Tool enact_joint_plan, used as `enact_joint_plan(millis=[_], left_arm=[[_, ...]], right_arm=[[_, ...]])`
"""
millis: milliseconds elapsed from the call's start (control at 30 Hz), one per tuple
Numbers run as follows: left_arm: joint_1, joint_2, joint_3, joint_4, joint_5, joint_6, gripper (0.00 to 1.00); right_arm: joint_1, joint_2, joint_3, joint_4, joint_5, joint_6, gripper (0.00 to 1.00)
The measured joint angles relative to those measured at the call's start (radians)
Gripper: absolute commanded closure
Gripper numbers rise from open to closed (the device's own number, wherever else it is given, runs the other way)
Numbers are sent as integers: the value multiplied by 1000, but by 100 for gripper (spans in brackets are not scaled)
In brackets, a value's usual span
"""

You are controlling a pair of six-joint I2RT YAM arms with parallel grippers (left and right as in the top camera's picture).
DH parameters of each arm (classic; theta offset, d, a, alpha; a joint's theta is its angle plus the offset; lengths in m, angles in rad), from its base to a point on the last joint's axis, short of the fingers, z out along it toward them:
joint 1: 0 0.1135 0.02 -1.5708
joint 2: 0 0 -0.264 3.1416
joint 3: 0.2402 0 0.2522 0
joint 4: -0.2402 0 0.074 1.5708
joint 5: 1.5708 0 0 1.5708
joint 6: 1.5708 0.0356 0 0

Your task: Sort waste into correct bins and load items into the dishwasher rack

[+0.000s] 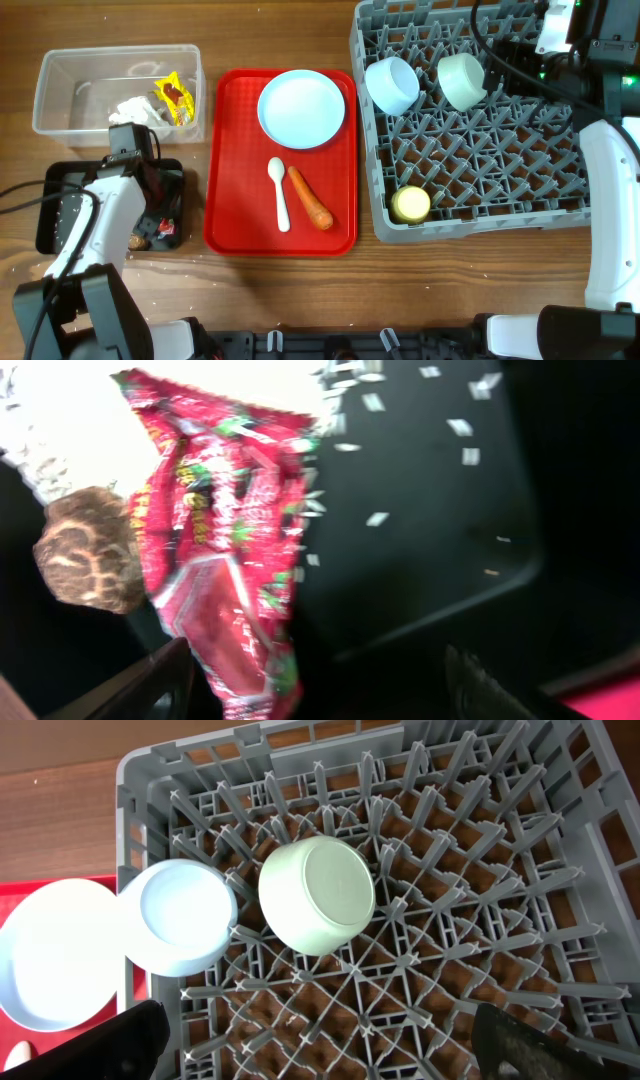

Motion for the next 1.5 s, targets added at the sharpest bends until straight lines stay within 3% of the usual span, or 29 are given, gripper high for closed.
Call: enact_joint_plan(millis=[67,167,400,600,767,967,1000,1033,1067,1100,1133,1333,1400,1467,1500], left_arm=[[54,0,-31,29,-13,-22,42],[137,0,-88,93,-21,-31,50],[158,42,-125,171,-34,-37,96],[158,38,-98,166,29,-26,96],[147,-113,19,163,121,44,96],[30,-187,145,343,65,130,96],[24,-155,166,387,53,145,96],[23,-109,196,408,41,155,87],[23,-12,254,434,15,169,65],[23,47,281,440,5,177,19],[23,139,326,474,-8,193,0],[22,241,364,500,-10,224,0],[0,228,434,375,3,276,1],[-134,199,618,109,8,384,0],[-207,186,667,47,12,411,0]], right_arm=[[0,0,0,0,0,0,0],[0,0,0,0,0,0,0],[0,0,0,-5,0,0,0],[0,0,0,-8,0,0,0],[0,0,0,-11,0,0,0],[0,0,0,-3,-11,9,0],[0,0,0,-1,-15,9,0],[0,0,0,-1,-18,9,0],[0,0,0,-2,-21,9,0],[0,0,0,-4,-30,10,0],[0,0,0,-4,-35,12,0],[0,0,0,-18,-41,12,0],[0,0,0,-16,-41,12,1],[0,0,0,-13,-41,12,0],[0,0,0,-13,-41,12,0]])
